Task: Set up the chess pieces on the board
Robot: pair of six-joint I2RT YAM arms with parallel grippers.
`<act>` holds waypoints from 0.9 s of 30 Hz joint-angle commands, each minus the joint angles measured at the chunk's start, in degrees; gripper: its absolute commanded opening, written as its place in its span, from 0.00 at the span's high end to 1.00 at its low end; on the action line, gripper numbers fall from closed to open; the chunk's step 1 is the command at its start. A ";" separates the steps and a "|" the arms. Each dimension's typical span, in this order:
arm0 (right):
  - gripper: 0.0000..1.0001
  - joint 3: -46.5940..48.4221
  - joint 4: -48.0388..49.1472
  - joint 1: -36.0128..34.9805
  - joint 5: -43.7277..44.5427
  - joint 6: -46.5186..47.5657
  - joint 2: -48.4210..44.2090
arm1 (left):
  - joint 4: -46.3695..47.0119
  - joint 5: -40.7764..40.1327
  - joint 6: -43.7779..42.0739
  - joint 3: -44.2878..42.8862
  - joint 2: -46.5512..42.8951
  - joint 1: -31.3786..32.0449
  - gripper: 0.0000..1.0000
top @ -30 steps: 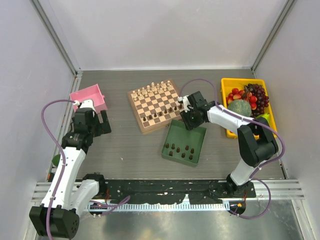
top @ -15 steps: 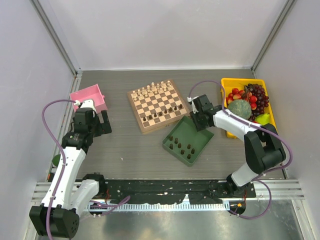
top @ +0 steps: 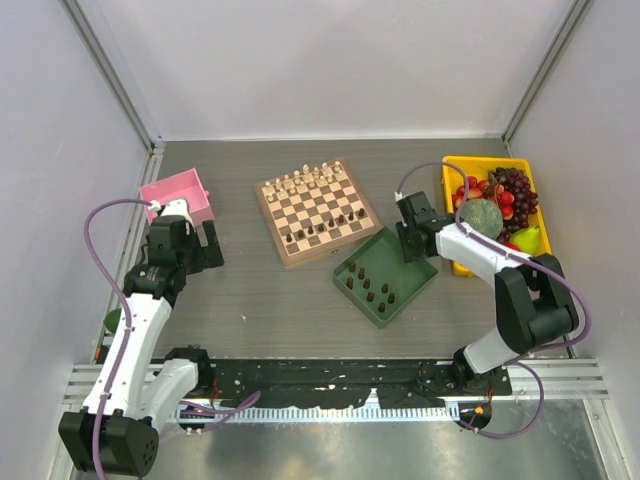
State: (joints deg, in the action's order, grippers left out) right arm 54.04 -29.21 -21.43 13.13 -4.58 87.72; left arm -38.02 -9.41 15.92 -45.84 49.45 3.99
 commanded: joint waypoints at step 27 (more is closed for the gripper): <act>0.46 -1.57 -5.41 -9.14 -14.37 -11.50 -11.00 | 0.49 0.27 -0.37 -2.49 0.56 -0.30 0.01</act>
State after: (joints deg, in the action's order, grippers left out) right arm 53.23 -32.71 -26.65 -2.63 -14.66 74.02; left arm -38.04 -9.39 15.92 -45.84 49.69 3.99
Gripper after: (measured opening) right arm 0.546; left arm 0.991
